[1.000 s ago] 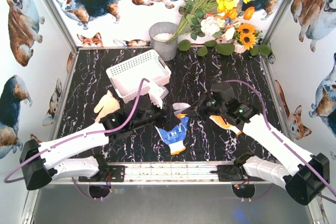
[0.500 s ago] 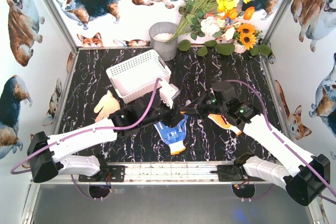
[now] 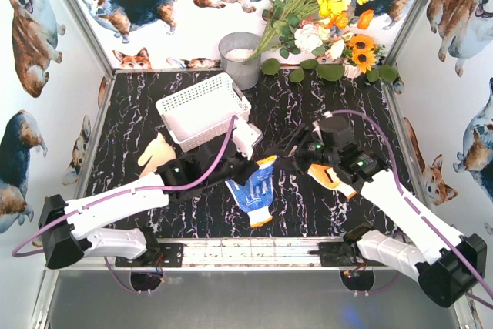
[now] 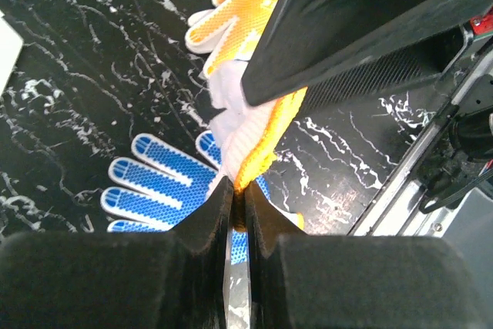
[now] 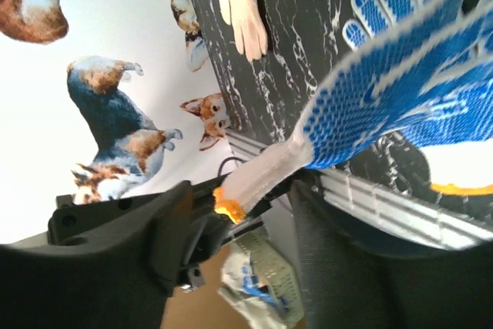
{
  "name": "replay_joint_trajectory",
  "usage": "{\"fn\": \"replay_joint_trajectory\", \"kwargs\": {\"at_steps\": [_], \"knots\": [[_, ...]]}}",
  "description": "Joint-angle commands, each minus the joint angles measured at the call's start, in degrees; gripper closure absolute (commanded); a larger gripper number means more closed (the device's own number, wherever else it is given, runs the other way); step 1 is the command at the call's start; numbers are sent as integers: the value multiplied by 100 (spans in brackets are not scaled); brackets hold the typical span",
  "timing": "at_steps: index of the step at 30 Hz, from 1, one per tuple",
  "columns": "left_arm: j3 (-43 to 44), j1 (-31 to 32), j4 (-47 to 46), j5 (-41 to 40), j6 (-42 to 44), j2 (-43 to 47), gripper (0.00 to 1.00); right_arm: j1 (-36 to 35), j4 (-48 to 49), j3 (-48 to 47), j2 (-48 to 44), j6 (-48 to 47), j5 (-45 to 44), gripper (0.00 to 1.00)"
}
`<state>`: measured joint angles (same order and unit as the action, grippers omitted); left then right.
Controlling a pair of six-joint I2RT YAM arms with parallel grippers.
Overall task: Put the gloves into the storage basket
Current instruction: Turn over the glove.
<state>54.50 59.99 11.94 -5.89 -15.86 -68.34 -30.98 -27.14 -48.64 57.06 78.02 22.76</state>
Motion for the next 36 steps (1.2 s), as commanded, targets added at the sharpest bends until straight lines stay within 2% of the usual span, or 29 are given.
{"fn": "replay_joint_trajectory", "kwargs": {"at_steps": [1,3,8,12,16,22,29,32,34,36], "knots": [[553,-89,774,-389,186,183,100,336,443,-304,-317,-1255,220,40],[860,-350,1268,-74,231,115,100,464,642,-323,-383,-1927,385,32],[1508,-1027,2138,1008,564,-181,100,360,1056,-346,-508,-4681,986,30],[1876,-1281,2509,1532,951,-314,100,-332,1114,-313,-643,-6547,391,30],[2129,-1362,2790,1851,1187,-502,100,-642,1475,-346,-425,-7256,69,29],[2275,-1399,2969,1901,1356,-619,100,-844,1545,-631,-1,-8230,-112,27],[2237,-1410,2960,1984,1327,-539,100,-863,1534,-622,211,-8699,620,29],[2194,-1410,2863,2017,1272,-516,100,-881,1687,-527,264,-8638,811,35],[2160,-1411,2818,1994,1237,-514,100,-883,1900,-408,254,-8483,775,50],[2136,-1417,2812,1896,1203,-541,100,-883,2186,-308,261,-8220,577,71]]}}
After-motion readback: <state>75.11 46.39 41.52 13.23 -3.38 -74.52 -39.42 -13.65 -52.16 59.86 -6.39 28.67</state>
